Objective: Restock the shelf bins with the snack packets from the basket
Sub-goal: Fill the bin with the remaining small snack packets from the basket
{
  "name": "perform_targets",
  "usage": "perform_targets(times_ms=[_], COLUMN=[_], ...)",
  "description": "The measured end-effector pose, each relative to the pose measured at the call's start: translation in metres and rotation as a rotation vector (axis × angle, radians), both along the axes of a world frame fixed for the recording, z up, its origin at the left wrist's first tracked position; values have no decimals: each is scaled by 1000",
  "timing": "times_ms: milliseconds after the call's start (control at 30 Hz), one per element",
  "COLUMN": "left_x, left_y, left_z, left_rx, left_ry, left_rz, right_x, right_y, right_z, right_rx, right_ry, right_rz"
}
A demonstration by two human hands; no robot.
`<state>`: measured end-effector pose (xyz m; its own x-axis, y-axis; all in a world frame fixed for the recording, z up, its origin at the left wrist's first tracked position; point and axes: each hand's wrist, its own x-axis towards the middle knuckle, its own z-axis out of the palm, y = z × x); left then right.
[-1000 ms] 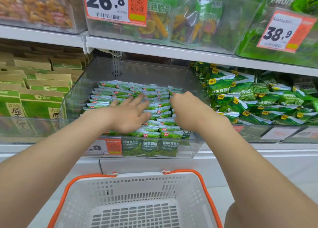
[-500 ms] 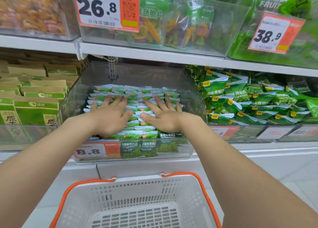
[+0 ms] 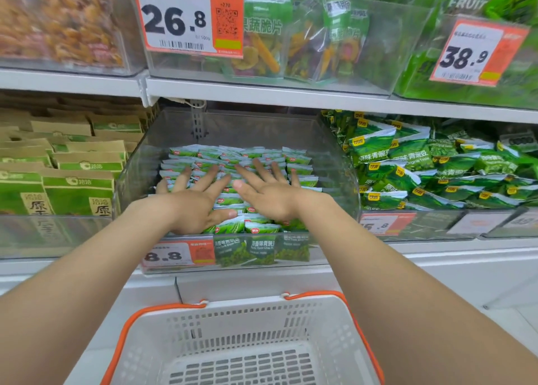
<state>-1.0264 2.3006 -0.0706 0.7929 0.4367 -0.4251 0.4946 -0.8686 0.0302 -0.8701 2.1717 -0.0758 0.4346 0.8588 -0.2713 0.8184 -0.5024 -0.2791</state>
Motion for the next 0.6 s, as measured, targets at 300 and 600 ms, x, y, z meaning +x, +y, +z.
perform_targets(times_ms=[300,600], left_x=[-25,-83], left_y=[-10,-34], left_z=[28,37], left_rx=[145,43], left_ry=[-483,-383], left_rz=[-46,-226], right_x=[-38,-59], right_y=[-60,-86], right_z=[66,51], right_rx=[418,134], right_ry=[-140,-253], right_rz=[165,210])
